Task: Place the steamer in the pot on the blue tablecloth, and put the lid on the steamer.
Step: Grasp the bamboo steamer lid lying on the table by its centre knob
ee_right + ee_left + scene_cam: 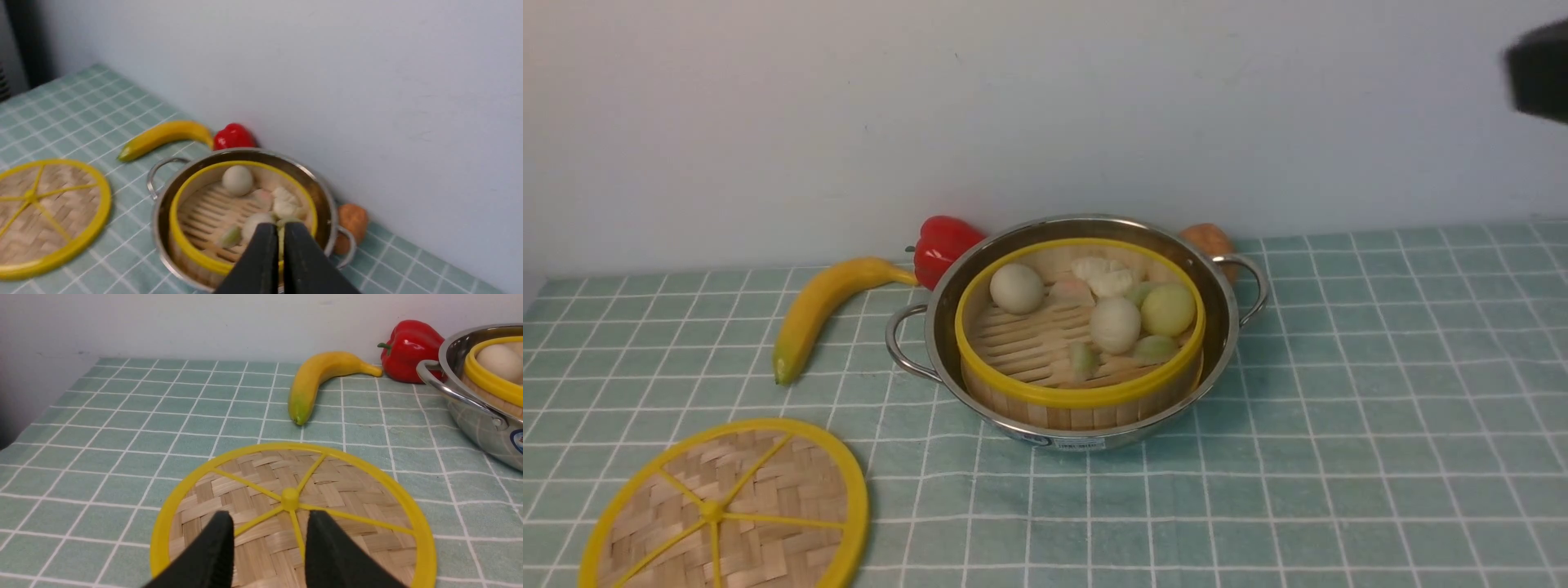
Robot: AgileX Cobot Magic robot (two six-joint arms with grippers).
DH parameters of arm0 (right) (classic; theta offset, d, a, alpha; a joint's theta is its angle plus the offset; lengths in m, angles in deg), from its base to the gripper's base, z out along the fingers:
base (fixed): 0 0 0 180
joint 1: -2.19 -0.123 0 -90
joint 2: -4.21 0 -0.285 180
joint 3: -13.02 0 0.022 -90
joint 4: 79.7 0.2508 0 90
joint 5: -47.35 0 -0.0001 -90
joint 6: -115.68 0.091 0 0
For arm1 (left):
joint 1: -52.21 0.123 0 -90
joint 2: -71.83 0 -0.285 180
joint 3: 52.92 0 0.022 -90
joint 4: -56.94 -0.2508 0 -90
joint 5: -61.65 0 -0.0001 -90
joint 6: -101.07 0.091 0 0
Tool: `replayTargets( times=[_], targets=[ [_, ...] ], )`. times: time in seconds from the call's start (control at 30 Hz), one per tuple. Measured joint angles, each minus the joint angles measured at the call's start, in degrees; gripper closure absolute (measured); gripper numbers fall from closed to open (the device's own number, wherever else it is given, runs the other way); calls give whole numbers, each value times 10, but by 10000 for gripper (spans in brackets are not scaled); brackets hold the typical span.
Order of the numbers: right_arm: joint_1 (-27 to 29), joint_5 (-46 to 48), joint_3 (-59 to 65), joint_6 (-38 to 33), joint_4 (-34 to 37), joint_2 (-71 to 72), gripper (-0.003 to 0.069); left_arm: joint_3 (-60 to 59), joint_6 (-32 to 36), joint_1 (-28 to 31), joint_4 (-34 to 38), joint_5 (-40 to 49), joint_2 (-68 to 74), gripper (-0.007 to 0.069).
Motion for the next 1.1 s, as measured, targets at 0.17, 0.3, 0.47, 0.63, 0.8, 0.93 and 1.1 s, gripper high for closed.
replayTargets(
  times=[0.17, 0.3, 0.47, 0.63, 0.8, 0.93, 1.1],
  targets=[
    [163, -120, 199, 29, -10, 179, 586, 0, 0, 0, 0, 0, 0, 382],
    [275, -222, 343, 53, -10, 292, 566, 0, 0, 0, 0, 0, 0, 382],
    [347, -292, 479, 89, -3, 384, 543, 0, 0, 0, 0, 0, 0, 382],
    [359, -335, 603, 113, 4, 456, 513, 0, 0, 0, 0, 0, 0, 382],
    [359, -332, 656, 114, -7, 459, 488, 0, 0, 0, 0, -1, 0, 382],
    [359, -313, 660, 114, -9, 459, 471, 0, 0, 0, 0, -2, 0, 382],
    [359, -285, 661, 109, -9, 459, 454, 0, 0, 0, 0, -2, 0, 382]
  ],
)
